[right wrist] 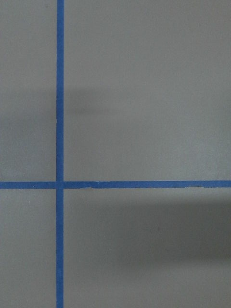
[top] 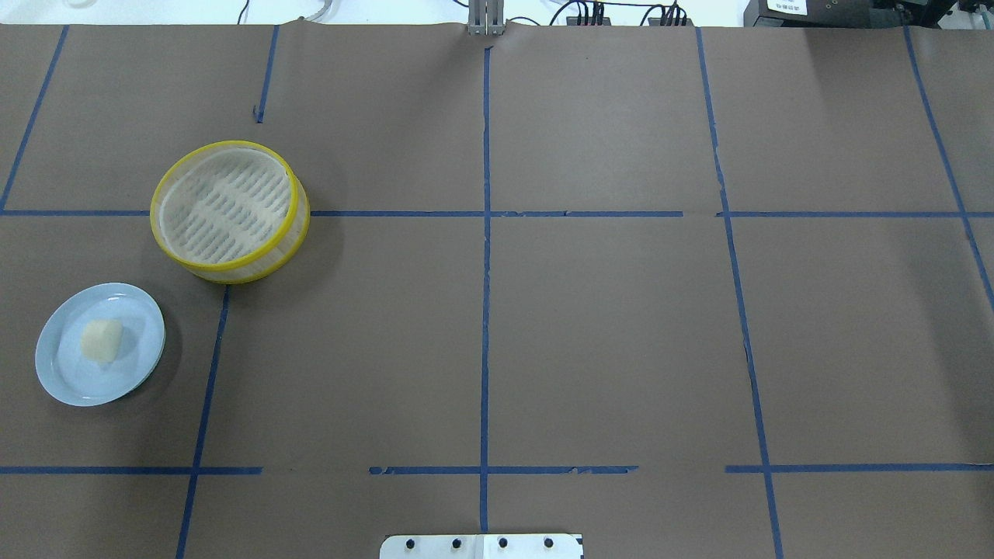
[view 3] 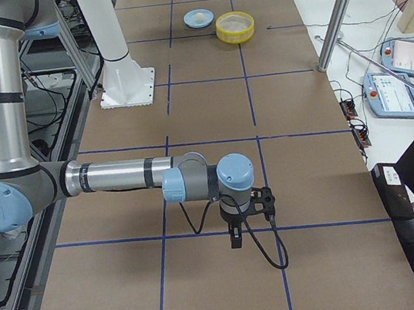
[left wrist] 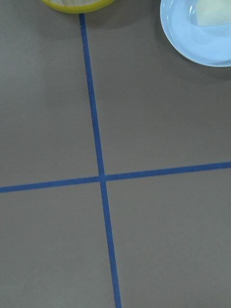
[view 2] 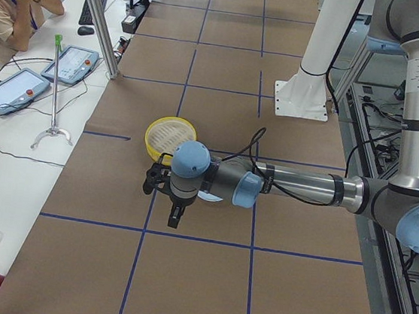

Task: Place bun in steamer
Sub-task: 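Lower the left gripper over the white bun on the light-blue plate and grasp it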

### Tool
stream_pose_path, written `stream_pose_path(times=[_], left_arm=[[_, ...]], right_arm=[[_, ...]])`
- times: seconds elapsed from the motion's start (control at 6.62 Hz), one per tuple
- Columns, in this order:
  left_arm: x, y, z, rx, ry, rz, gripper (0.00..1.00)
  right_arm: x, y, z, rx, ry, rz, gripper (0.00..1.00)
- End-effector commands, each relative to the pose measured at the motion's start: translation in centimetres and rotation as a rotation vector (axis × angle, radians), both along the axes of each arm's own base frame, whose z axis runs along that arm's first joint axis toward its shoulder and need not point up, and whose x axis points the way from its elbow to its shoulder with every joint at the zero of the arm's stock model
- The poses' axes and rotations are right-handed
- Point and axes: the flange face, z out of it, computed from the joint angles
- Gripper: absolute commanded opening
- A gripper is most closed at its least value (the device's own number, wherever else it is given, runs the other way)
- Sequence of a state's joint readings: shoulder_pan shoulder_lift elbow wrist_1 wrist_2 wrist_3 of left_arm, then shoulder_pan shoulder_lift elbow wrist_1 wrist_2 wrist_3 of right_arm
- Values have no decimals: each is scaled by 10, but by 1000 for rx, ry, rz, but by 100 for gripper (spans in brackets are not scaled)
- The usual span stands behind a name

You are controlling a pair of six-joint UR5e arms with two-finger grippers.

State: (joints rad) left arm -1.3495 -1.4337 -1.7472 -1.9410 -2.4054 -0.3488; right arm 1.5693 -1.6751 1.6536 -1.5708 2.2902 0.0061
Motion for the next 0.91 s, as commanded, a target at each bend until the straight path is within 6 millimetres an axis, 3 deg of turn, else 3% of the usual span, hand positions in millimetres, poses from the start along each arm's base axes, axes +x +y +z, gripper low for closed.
stream_pose_path(times=[0.0,0.15,0.3,0.6,0.75], left_arm=[[101,16,-25,-62,18,5,100],[157,34,-34,-102,24,-46,100],[190,48,-38,-116,27,-50,100],[214,58,-31,-109,-24,-63,100],[220,60,-24,-101,-49,-71,95]], right_arm=[[0,0,0,0,0,0,100],[0,0,0,0,0,0,100],[0,0,0,0,0,0,100],[0,0,0,0,0,0,100],[0,0,0,0,0,0,100]])
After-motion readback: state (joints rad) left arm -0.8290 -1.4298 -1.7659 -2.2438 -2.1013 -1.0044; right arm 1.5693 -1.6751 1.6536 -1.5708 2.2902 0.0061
